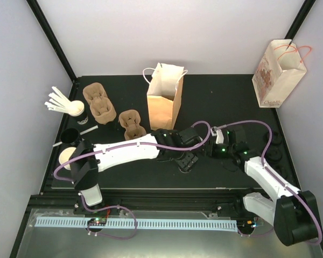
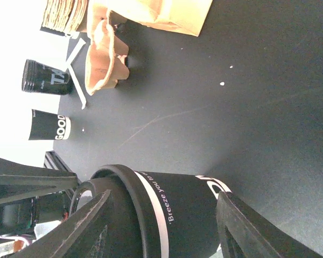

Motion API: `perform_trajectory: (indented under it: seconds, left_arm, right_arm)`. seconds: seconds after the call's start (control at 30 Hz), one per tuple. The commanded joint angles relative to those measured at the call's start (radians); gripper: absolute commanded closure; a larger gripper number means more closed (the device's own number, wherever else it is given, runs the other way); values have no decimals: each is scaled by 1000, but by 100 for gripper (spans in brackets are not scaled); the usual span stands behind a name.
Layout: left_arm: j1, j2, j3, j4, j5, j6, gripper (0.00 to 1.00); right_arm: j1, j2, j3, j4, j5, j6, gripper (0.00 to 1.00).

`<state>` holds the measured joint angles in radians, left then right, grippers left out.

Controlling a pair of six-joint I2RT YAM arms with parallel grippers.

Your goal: Pack the takeout coffee

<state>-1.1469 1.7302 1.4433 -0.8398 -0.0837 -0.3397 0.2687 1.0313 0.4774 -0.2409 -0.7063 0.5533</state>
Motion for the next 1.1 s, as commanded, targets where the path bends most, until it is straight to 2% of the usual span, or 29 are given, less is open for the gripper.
perform_trajectory:
  seconds: [0.0,0.13,0.27,0.47,0.67,0.83,1.07]
  left_arm:
    - [-6,32,58,-45,18,15,18]
    - [-7,42,70,-38,40,19,18]
    - [-7,61,87,-58,24,19,29]
    - [-7,74,94,-83,10,16,33]
    - [-4,69,80,-77,-8,8,29]
    - [21,30,72,-60,-19,-32,27]
    - [77,-84,18,22,52,-64,22]
  right_arm:
    - [-19,25,-10,89,-76,-5,45]
    - [-19,49,-22,94,-88,-20,46]
    - [-18,60,-39,100,-96,-27,46]
    - [-19,80,-54,111,-111,-32,46]
    - [-19,87,-41,109,-105,-29,46]
    - [-19,87,35,29,-64,-63,43]
    - [-19,81,134,-65,-16,-110,41]
